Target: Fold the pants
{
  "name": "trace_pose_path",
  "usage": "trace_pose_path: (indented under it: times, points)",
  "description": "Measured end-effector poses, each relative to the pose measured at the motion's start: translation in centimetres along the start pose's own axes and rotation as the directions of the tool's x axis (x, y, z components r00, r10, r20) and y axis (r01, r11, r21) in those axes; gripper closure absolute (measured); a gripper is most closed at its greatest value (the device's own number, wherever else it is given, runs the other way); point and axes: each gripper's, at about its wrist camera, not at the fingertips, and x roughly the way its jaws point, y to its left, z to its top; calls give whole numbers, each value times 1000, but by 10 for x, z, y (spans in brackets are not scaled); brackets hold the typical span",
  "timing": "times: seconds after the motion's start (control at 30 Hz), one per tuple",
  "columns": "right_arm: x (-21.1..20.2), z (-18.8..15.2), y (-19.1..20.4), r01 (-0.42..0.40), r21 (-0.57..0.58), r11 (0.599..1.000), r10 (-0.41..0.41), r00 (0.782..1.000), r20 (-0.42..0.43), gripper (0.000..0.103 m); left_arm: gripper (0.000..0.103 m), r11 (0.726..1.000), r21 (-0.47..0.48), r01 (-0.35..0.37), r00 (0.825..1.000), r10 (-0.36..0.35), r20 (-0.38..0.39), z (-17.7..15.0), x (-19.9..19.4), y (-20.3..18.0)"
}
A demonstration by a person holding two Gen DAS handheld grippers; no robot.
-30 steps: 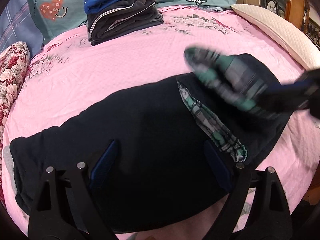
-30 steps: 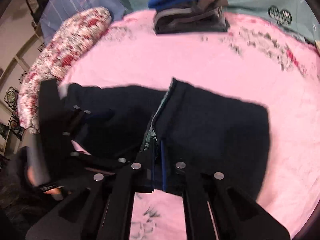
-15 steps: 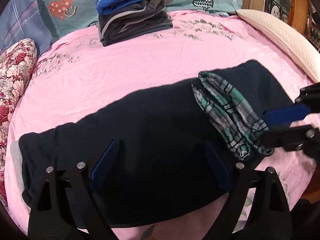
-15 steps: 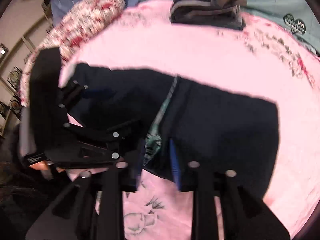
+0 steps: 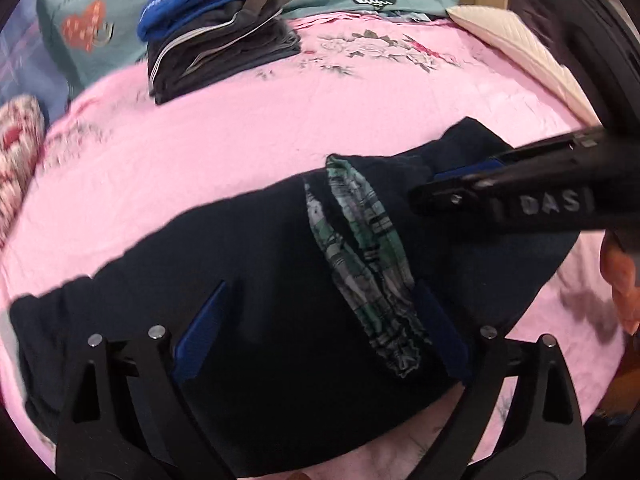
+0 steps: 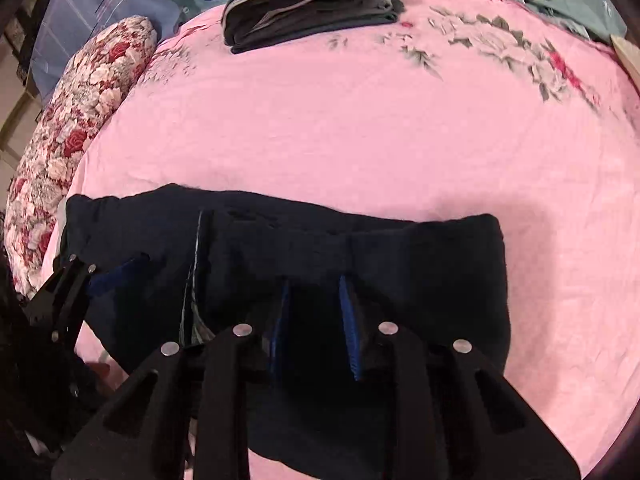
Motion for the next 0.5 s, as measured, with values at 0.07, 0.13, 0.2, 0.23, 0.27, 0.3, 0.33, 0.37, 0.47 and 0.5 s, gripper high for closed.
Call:
trace_pose_path:
  times: [0.07,0.13,0.2,0.23,0.27,0.3,0.33,0.37,0.47,0.5]
  points:
    - [-26,4,-3,-14,-12,1000,15,998,59,77,7,1000,-4,0,1000,1,10,0,-4,3]
    - [-48,13,-17,44,-1,999,-44,991,124,77,7,1000,13,-15,1000,15,13,-1,-4,0]
    - [-50,21,-44,78,74,994,-87,989,117,77,6,1000,18,-21,1000,21,16,-1,-3,-1]
    - [-44,20,-55,81,94,992,-89,992,88,77,6,1000,13,-20,1000,20,15,-1,-2,0]
    - [-33,18,-63,93,100,991,-98,994,49,77,5,1000,9,-17,1000,17,14,-1,-2,1]
    - [-23,14,-65,115,97,989,-116,993,10,77,5,1000,3,-15,1000,15,10,-1,-1,2]
    - [-16,9,-65,132,86,988,-133,991,7,77,5,1000,0,-16,1000,16,6,0,-1,2]
    - [-15,8,-57,152,68,986,-154,988,19,76,5,1000,-1,-15,1000,15,11,-1,-2,3]
    - [-34,14,-42,134,59,989,-138,989,61,74,6,1000,-4,-16,998,17,66,-4,-25,8]
    - [-40,15,-29,114,36,993,-117,989,88,71,6,1000,-5,-26,996,27,88,-7,-36,12]
